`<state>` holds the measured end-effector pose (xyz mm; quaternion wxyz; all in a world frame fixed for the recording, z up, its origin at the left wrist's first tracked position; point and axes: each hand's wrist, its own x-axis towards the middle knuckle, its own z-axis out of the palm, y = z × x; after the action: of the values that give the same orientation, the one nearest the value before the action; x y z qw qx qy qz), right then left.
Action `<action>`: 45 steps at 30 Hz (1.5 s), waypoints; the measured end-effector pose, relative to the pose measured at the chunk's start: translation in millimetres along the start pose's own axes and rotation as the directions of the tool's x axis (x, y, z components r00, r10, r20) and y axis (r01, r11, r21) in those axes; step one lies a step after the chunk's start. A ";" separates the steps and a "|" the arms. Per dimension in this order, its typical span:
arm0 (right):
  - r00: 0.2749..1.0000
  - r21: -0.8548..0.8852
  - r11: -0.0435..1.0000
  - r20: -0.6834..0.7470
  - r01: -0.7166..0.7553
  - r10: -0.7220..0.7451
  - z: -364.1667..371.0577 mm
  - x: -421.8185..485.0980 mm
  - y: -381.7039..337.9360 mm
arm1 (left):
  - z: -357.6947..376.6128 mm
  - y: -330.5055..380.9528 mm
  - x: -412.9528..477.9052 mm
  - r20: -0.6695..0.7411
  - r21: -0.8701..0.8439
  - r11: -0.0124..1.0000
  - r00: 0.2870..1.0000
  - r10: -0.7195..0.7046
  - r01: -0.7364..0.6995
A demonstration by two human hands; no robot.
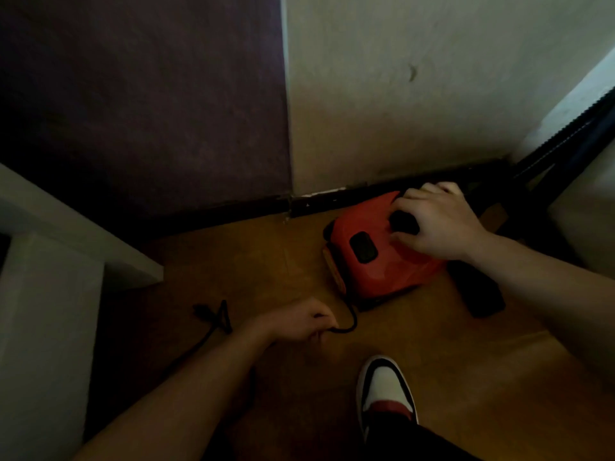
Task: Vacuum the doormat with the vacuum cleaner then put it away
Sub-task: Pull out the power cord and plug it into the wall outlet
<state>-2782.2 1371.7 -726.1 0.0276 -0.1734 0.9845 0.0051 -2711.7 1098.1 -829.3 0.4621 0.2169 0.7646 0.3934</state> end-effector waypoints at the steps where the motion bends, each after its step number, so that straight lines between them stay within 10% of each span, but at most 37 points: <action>1: 1.000 0.001 1.000 0.002 -0.001 0.001 0.1 0.2 0.4 | 5.8 -4.0 5.9 -0.001 0.014 1.000 1.000 -0.016 0.016; 10: 1.000 0.000 1.000 -0.020 0.023 -0.023 5.4 -0.1 4.8 | 6.8 -69.4 22.9 -0.342 0.051 0.885 0.840 -0.421 0.464; 17: 0.999 -0.007 0.999 -0.036 0.032 -0.032 7.8 0.0 5.3 | -45.3 -41.1 -3.4 -0.688 -0.402 0.912 0.628 -0.362 0.085; 30: 1.000 0.007 1.000 0.022 -0.012 0.011 -1.2 0.8 -1.7 | -44.2 66.2 -40.3 -0.542 -0.490 0.672 0.798 0.264 -0.555; 38: 0.999 0.007 1.000 0.046 0.005 -0.005 -4.5 -1.5 -2.1 | -31.5 89.7 -22.3 -0.138 -0.266 0.938 0.972 0.192 -0.223; 45: 0.999 0.010 1.000 0.040 0.009 -0.009 -4.5 -2.2 -0.4 | -1.5 109.4 3.1 0.022 -0.346 0.918 0.980 -0.199 0.195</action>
<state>-2780.2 1372.0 -721.6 0.0482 -0.1776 0.9829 0.0038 -2718.0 1164.9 -742.8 0.5250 0.0514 0.7044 0.4749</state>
